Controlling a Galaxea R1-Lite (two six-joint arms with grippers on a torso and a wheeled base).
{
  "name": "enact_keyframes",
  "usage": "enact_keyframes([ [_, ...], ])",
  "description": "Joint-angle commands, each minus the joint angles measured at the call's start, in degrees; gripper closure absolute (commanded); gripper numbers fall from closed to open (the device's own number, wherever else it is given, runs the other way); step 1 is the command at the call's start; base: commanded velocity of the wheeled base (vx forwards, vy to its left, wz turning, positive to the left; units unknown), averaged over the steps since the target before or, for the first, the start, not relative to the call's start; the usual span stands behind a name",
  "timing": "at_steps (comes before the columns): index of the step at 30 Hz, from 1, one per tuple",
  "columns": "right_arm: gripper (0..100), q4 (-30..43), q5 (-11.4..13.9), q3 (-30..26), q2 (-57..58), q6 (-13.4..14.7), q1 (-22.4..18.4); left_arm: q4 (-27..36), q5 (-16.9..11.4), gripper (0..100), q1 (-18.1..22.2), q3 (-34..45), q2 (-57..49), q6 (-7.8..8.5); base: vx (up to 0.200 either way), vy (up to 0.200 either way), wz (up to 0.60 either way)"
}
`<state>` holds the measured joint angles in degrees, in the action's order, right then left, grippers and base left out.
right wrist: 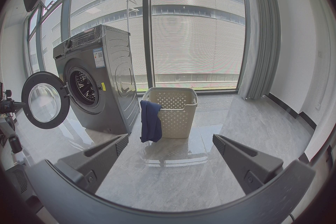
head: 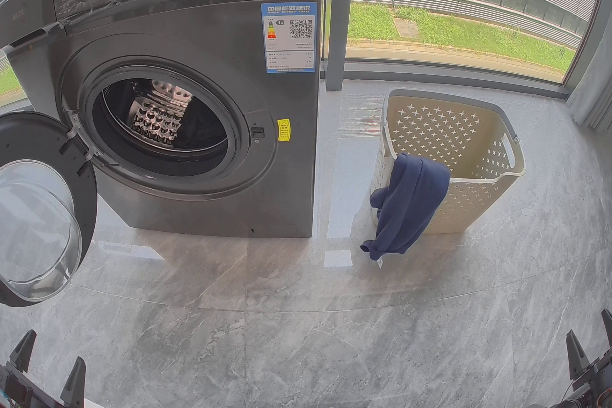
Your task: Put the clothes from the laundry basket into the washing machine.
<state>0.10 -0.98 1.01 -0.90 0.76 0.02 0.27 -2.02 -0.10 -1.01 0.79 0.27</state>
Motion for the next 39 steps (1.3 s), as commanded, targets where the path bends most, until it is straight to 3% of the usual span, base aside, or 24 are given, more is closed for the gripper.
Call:
enact_keyframes([
  [1, 0, 0.0, 0.0, -0.9, 0.9, 0.0, 0.1, 0.0, 0.0, 0, 0.0, 0.9, -0.4, 0.00, 0.000, -0.200, 0.00],
  [11, 0, 0.0, 0.0, -0.9, 0.9, 0.0, 0.0, 0.0, 0.0, 0, 0.0, 0.9, -0.4, 0.35, 0.000, -0.200, 0.00],
  [17, 0, 0.0, 0.0, -0.9, 0.9, 0.1, 0.0, 0.0, -0.1, 0, 0.0, 0.9, -0.4, 0.17, 0.000, 0.000, 0.00],
  [35, 0, 0.0, 0.0, -0.9, 0.9, 0.2, 0.0, 0.0, 0.3, 0, -0.1, 0.9, -0.4, -1.06, 0.200, 0.000, 0.00],
  [39, 0, 0.0, 0.0, -0.9, 0.9, 0.2, 0.0, 0.0, 0.3, 0, -0.1, 0.9, -0.4, -1.06, 0.000, 0.000, 0.00],
])
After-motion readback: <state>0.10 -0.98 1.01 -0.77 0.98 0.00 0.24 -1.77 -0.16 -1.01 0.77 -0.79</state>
